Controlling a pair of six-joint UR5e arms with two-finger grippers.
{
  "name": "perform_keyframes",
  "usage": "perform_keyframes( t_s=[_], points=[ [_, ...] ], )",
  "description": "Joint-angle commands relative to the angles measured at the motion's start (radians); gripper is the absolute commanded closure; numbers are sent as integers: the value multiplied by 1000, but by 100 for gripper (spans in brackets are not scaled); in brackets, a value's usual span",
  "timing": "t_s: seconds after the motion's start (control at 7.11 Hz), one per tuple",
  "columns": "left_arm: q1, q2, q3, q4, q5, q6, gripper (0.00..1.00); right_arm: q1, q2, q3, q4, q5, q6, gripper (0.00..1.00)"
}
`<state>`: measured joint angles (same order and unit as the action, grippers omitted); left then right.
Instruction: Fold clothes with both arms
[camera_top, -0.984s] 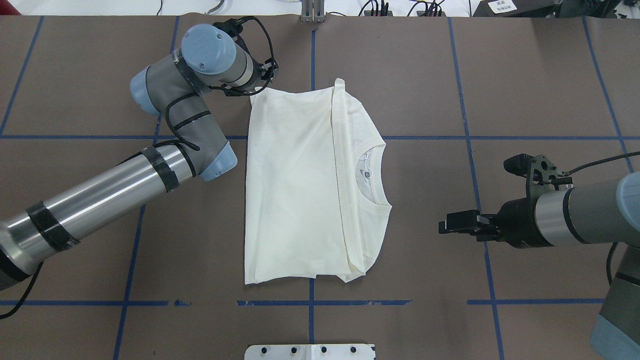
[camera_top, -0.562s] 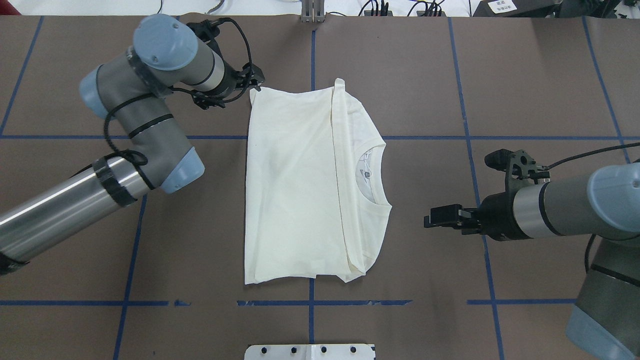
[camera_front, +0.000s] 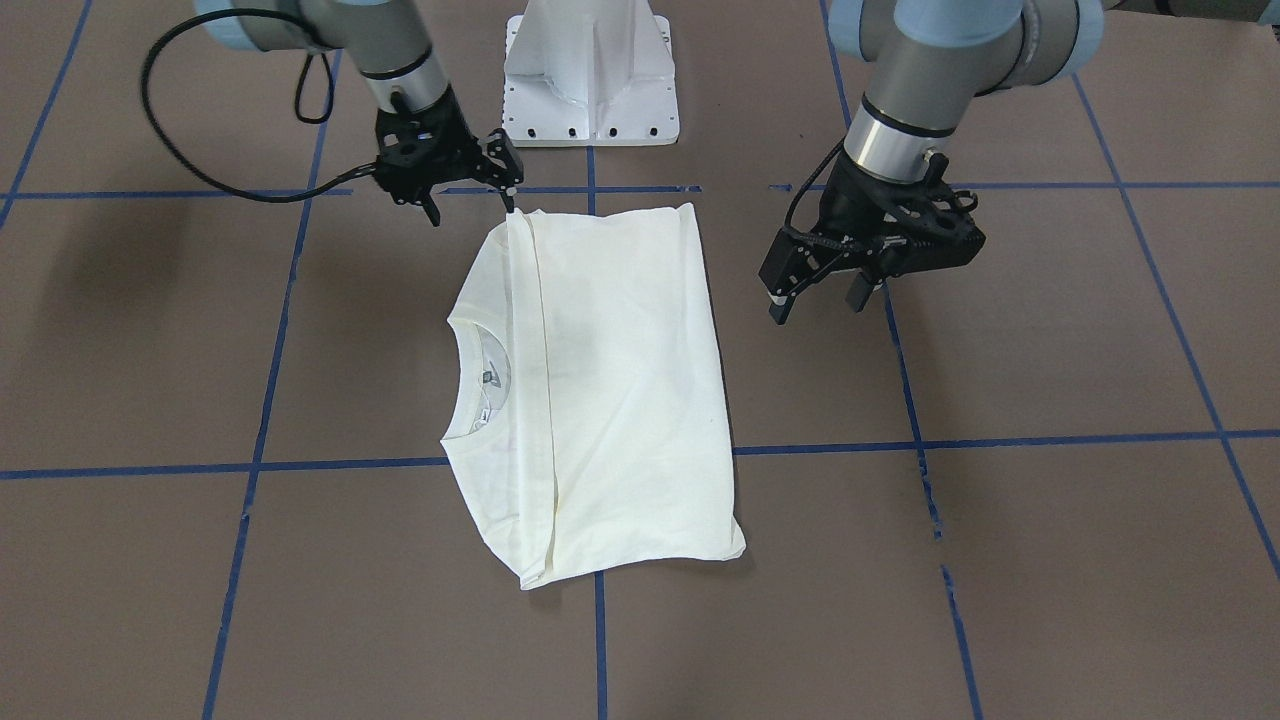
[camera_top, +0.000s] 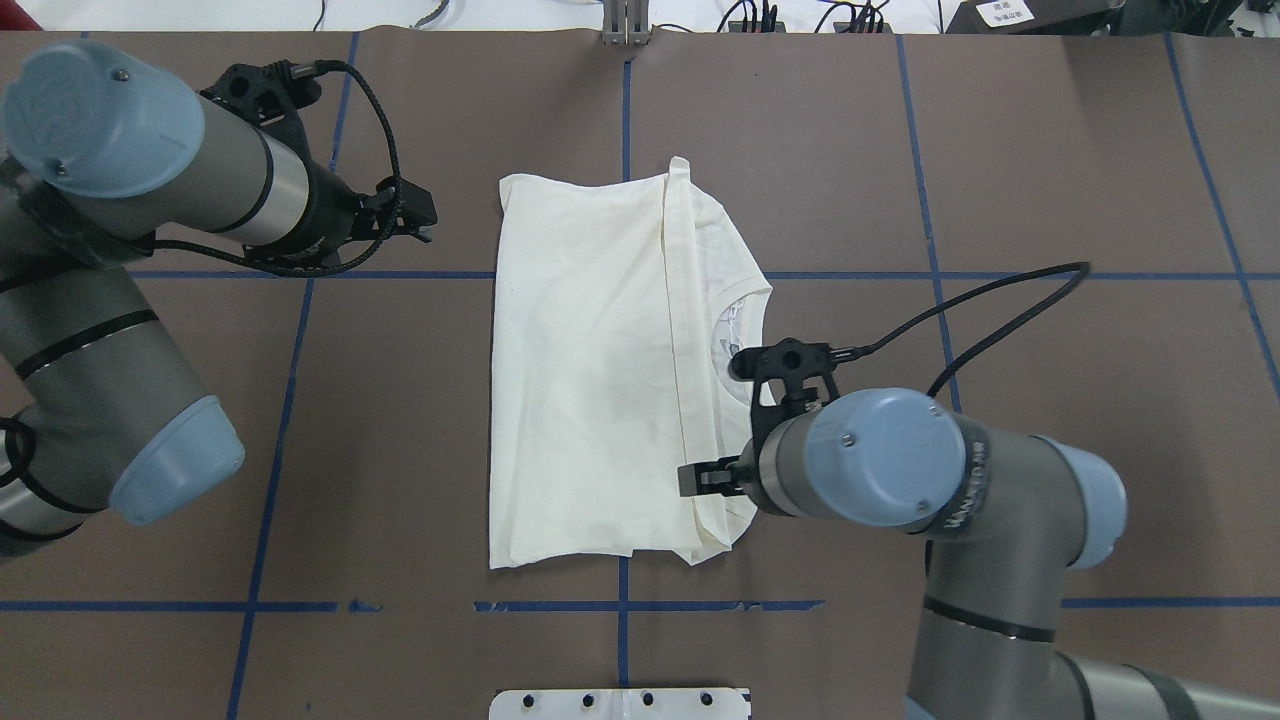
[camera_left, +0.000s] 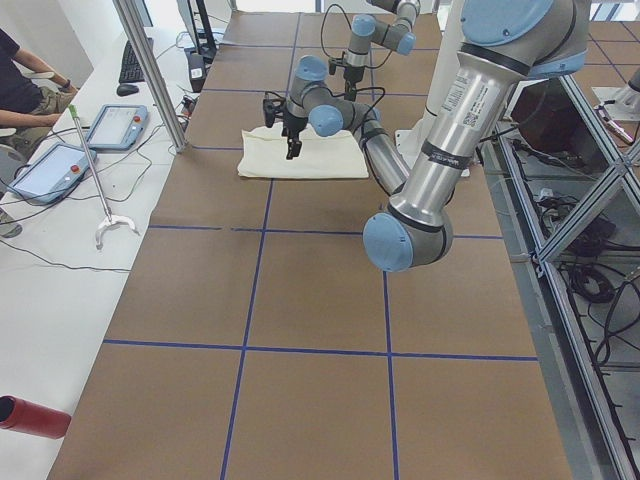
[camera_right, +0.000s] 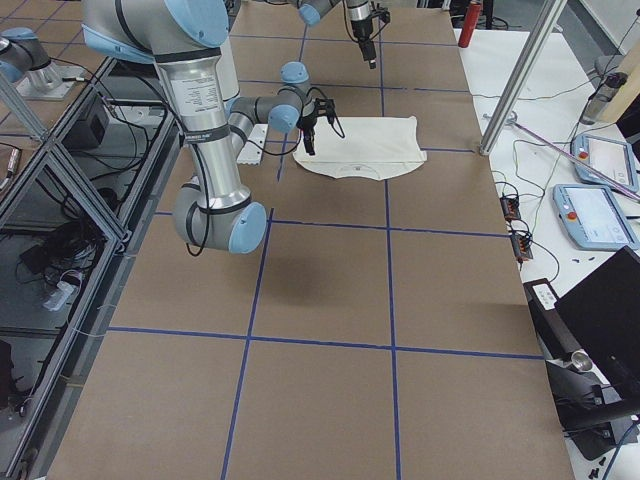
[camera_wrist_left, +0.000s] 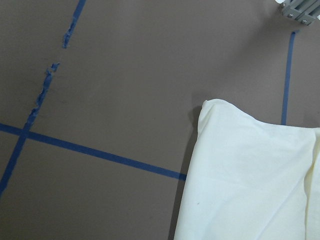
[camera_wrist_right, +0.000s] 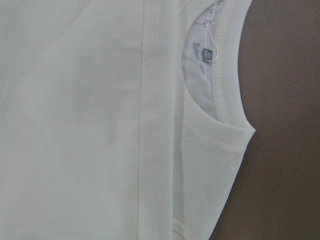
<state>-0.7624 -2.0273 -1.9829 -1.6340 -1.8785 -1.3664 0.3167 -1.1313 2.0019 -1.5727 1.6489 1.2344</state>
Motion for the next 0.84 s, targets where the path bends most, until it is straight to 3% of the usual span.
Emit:
perform_keyframes(
  t_s=[0.0, 0.7],
  points=[
    [2, 15, -48, 46, -1, 21, 0, -53, 99, -116, -81, -50, -70, 0],
    [5, 12, -56, 46, -7, 18, 0, -57, 120, -196, -131, 9, -150, 0]
  ],
)
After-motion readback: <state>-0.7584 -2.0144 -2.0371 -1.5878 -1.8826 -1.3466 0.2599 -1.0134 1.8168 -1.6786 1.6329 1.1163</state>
